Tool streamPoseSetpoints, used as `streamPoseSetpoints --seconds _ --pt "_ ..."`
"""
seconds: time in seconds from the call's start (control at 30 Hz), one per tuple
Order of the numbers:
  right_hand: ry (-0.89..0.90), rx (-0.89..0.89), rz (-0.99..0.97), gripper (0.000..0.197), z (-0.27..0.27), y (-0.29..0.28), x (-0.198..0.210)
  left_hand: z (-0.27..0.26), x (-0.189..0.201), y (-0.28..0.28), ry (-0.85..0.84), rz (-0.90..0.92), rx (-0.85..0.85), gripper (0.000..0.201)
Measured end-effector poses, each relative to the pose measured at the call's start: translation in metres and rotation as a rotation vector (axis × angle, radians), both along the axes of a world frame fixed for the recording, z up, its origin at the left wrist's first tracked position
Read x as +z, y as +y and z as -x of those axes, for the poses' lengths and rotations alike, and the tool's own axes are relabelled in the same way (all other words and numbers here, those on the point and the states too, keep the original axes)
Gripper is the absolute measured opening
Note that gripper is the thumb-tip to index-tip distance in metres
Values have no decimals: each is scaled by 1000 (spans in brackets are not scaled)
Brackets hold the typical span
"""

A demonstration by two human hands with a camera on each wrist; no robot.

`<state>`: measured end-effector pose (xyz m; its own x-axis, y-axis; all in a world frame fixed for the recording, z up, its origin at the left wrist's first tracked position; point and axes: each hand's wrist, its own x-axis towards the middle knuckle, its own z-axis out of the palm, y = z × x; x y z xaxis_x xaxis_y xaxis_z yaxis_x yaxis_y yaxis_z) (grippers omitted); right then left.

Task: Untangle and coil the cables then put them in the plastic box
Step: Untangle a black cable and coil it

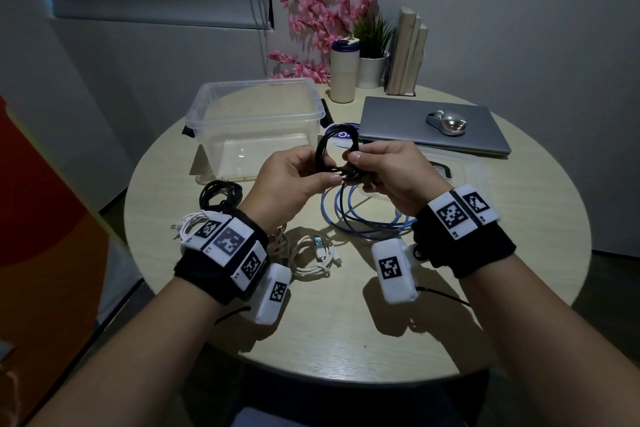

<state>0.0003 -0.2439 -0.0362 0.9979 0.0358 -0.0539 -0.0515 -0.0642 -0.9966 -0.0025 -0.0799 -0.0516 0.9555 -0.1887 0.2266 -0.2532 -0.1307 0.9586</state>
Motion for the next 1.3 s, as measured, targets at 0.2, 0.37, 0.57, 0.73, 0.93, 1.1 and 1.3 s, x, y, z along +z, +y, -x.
streamPoseSetpoints --seconds 0.2,0.37,0.57,0.73,0.93,1.1,1.3 --pt "54 -2 -3 8 0 4 -4 1 -2 2 1 -55 -38 14" --pt "53 -17 -53 6 1 7 -5 3 -1 5 91 -100 -170 13" --pt "20 -24 13 11 0 8 -3 2 -4 5 241 -34 -173 10" --pt "32 1 142 11 -3 8 -9 -2 2 9 178 -68 20 14" --pt "13 55 258 9 -2 14 -17 -10 2 21 142 -270 94 14" --pt "-61 53 741 17 -5 6 -22 -18 -4 32 224 -267 182 12" --pt "36 202 1282 53 5 6 -33 -30 -17 31 295 -454 197 17"
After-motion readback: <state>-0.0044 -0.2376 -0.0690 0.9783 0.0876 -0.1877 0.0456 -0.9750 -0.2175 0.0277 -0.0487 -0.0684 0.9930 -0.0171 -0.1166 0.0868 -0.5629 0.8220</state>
